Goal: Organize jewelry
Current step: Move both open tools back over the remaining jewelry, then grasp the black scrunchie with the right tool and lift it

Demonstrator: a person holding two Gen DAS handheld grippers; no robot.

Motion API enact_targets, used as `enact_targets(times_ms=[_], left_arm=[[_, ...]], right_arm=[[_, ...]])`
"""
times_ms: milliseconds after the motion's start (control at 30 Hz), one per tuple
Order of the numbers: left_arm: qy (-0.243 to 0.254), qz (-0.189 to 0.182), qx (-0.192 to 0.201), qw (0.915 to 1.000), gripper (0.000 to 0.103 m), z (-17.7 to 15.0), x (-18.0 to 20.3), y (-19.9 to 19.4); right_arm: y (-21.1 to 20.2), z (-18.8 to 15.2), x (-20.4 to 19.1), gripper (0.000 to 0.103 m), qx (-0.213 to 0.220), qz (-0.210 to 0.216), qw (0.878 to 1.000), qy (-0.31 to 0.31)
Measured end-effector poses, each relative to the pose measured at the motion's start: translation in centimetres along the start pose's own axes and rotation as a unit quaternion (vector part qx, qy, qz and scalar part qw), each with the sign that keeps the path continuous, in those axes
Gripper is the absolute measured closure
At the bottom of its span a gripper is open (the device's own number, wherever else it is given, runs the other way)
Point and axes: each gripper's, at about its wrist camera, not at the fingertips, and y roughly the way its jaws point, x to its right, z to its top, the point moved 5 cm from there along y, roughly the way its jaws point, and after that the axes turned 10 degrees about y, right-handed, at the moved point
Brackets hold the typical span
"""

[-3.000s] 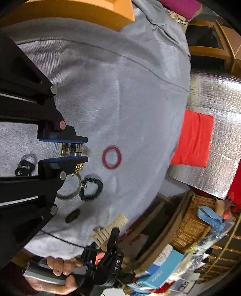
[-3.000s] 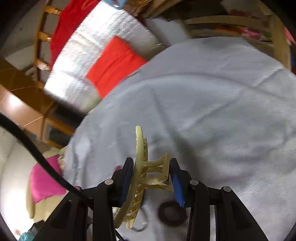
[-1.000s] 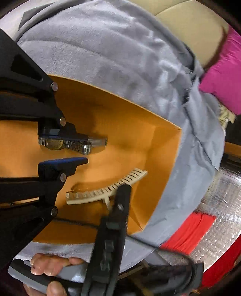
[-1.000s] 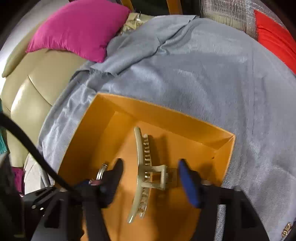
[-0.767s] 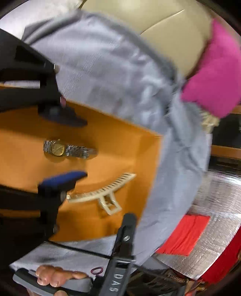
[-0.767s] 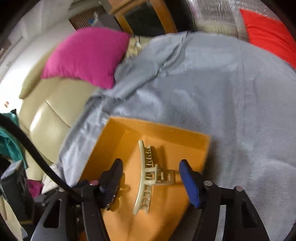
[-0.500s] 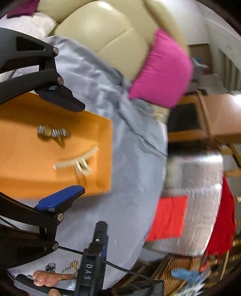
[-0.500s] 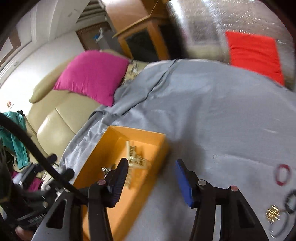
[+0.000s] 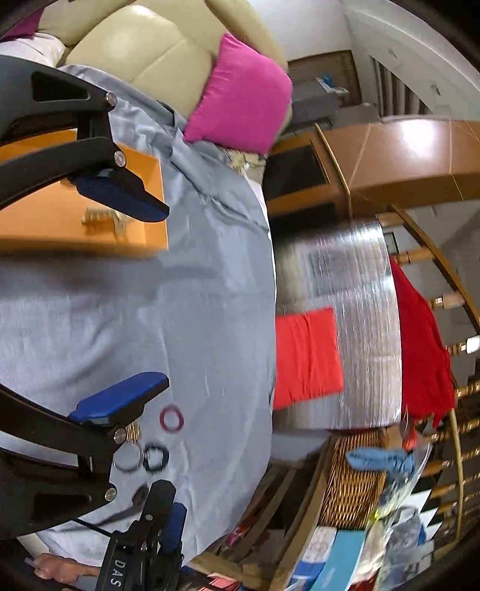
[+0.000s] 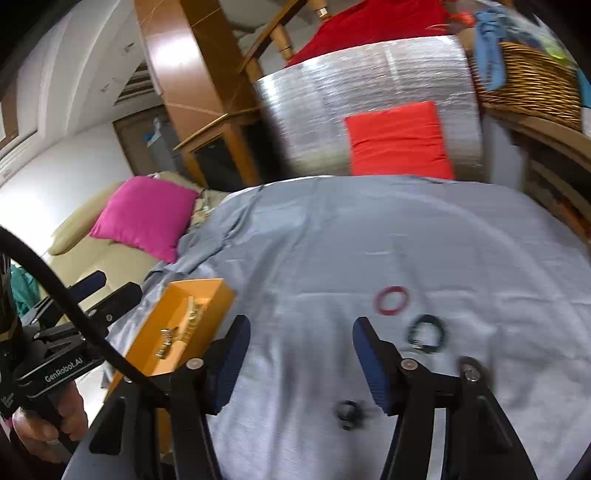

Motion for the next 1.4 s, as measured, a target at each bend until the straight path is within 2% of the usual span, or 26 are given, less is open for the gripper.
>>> enact_targets(times_ms=[100, 300, 533, 1133, 1267, 1400], left_arm=[[0.013, -0.006, -0.004, 0.9999, 0.019, 0.5, 2.8, 0.3], [0.022, -0.010, -0.016, 0.9996, 0.019, 0.7, 6.7, 2.2], [0.029, -0.018, -0.023, 0.9992, 0.019, 0.7, 9.3, 4.4], [0.033, -0.025, -0.047, 0.9980, 0.019, -0.5, 10.6, 10.0], [0.041, -0.028, -0.070, 0.9964, 0.019, -2.0, 10.7, 12.4], [0.052, -0.036, -0.114, 0.9915, 0.019, -3.9, 10.5, 15.3]], right_arm=[[-1.4, 0.2, 2.9, 0.040, 0.010, -0.011, 1.000, 0.014], [-1.5, -0.2, 8.3, 0.040, 0.009, -0.027, 0.998, 0.051], [-0.8, 0.0, 10.8, 0.040, -0.001, -0.028, 0.997, 0.074], [3.0, -0.5, 13.4, 0.040, -0.043, -0.035, 0.993, 0.105], [4.5, -0.8, 15.1, 0.040, -0.064, -0.034, 0.988, 0.137], [5.8, -1.1, 18.5, 0.040, -0.083, -0.038, 0.975, 0.203]])
